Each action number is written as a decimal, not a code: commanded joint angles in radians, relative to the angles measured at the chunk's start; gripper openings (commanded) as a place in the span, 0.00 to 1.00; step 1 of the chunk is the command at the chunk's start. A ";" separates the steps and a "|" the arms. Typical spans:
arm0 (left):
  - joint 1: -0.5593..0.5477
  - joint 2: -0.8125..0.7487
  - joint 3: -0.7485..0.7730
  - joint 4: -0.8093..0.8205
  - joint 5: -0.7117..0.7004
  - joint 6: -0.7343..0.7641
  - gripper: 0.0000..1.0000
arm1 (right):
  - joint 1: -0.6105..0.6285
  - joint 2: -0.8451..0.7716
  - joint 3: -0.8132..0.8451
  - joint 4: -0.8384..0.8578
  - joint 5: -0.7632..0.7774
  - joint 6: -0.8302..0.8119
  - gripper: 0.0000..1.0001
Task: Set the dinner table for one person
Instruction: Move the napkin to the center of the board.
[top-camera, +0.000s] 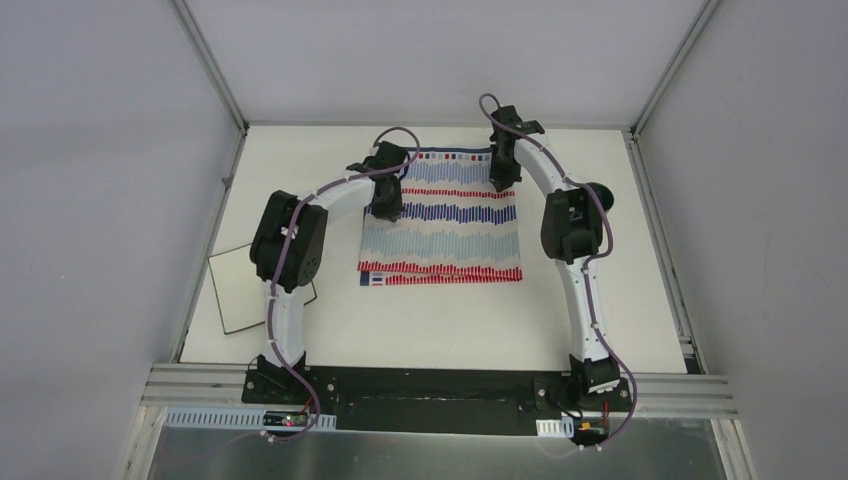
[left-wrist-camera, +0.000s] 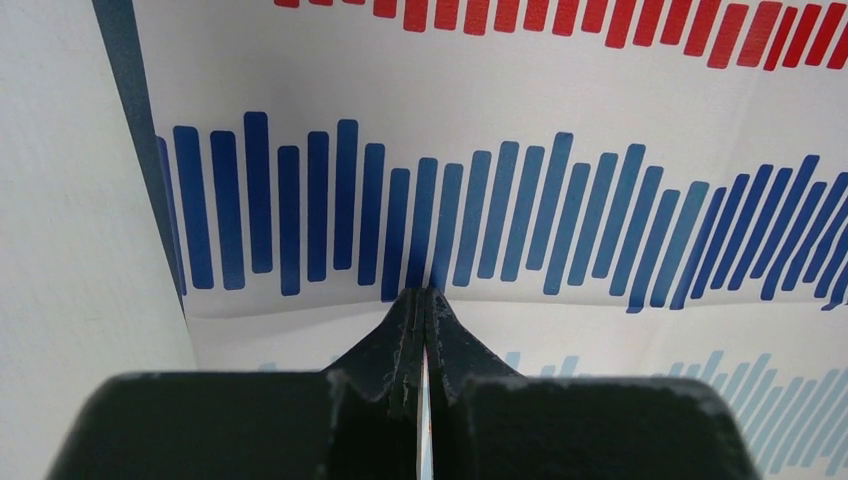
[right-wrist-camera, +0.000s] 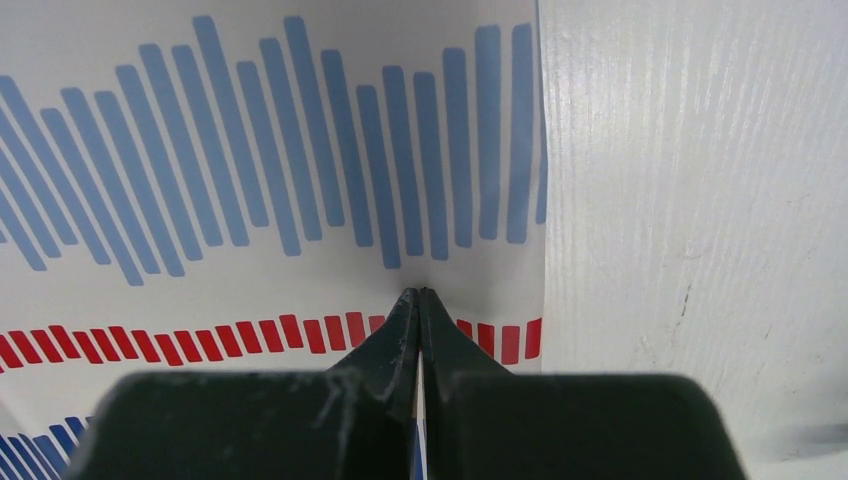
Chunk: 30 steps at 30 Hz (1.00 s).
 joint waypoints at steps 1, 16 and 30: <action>-0.023 -0.018 -0.050 -0.051 0.002 -0.022 0.00 | -0.014 0.016 -0.015 0.019 0.002 -0.016 0.00; -0.044 -0.420 0.039 -0.276 -0.258 0.041 0.00 | 0.025 -0.309 -0.169 0.072 -0.049 -0.029 0.16; -0.151 -0.667 -0.314 -0.301 -0.358 -0.071 0.00 | 0.310 -0.895 -0.939 0.232 0.036 0.078 0.20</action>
